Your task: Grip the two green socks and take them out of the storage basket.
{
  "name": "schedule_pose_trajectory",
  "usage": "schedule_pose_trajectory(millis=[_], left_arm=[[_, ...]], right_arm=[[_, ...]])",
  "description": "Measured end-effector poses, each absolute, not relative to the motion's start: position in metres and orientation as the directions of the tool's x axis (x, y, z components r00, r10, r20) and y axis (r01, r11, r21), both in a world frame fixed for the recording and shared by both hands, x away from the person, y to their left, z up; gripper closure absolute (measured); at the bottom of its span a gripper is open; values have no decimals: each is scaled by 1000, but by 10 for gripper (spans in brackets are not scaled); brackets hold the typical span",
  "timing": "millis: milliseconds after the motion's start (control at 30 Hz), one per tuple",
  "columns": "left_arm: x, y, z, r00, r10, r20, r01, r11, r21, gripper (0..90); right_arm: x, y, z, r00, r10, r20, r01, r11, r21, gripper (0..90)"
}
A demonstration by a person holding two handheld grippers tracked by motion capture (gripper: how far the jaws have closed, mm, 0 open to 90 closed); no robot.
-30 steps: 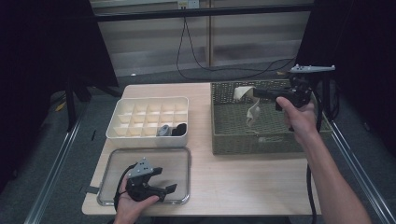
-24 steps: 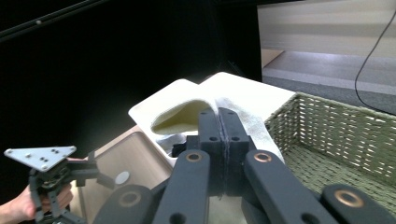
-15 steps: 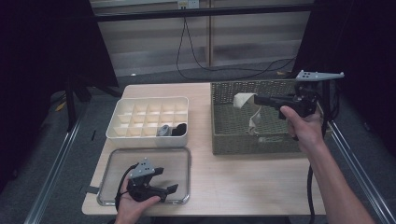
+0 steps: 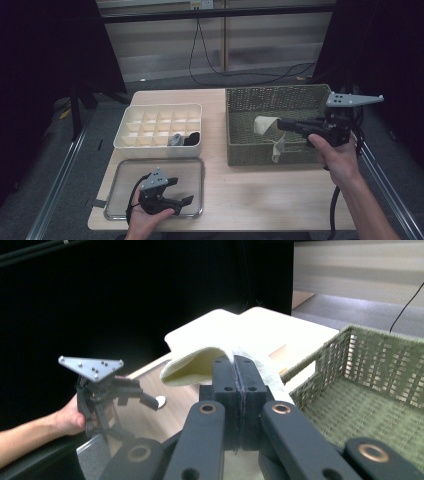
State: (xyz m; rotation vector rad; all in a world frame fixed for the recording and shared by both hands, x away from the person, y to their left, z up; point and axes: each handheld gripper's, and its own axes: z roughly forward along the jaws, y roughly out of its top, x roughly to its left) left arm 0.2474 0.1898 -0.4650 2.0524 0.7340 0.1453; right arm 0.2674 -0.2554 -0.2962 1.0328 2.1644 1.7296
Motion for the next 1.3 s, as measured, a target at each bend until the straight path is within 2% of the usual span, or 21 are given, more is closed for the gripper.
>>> schedule_pose_trajectory(millis=[533, 600, 867, 1033, 1300], left_arm=[[244, 177, -462, 828, 533, -173, 424, -392, 816, 159], [244, 173, -462, 841, 506, -192, 423, -395, 815, 203], [245, 155, -461, 865, 466, -190, 407, -427, 808, 206], [248, 148, -458, 872, 457, -175, 395, -444, 805, 253], [258, 134, -454, 880, 445, -166, 379, -449, 809, 253]], right_arm=[[244, -251, -338, -728, 615, 303, 450, 95, 888, 900], [243, -250, -349, -722, 615, 318, 472, 101, 876, 900], [244, -243, -378, -707, 617, 346, 516, 116, 849, 900], [246, -234, -403, -695, 609, 382, 560, 126, 819, 900], [248, -224, -417, -691, 609, 390, 581, 147, 800, 900]])
